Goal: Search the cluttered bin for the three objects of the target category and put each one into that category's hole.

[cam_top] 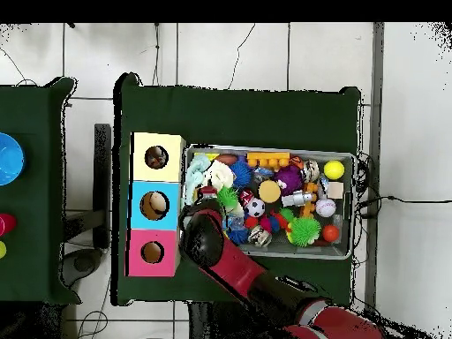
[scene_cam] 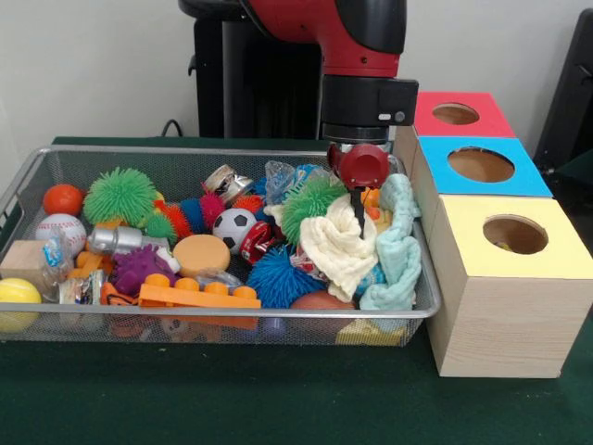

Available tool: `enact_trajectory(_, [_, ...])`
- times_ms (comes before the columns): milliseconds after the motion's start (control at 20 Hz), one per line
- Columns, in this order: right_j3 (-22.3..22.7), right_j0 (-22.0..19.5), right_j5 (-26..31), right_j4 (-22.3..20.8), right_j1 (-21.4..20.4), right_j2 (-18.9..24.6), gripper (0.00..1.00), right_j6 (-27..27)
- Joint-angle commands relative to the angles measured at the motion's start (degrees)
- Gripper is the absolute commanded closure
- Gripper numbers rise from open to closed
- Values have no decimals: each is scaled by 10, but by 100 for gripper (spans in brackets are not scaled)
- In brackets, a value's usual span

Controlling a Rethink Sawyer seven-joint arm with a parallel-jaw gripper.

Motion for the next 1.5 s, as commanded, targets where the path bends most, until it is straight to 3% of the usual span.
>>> enact_trajectory(50, [-147, 296, 32, -176, 55, -323, 0, -602])
enact_trajectory(300, [-192, 339, 83, -227, 73, -378, 0, -489])
enact_trajectory(500, [-223, 391, 231, -217, 37, -416, 0, -435])
enact_trajectory(650, [-280, 408, 339, -206, 40, -423, 0, -410])
enact_trajectory(900, [-400, 423, 432, -206, 93, -430, 0, -359])
enact_trajectory(1050, [-445, 426, 483, -221, 103, -433, 0, -337])
enact_trajectory(1500, [-473, 442, 578, -264, 83, -438, 0, -277])
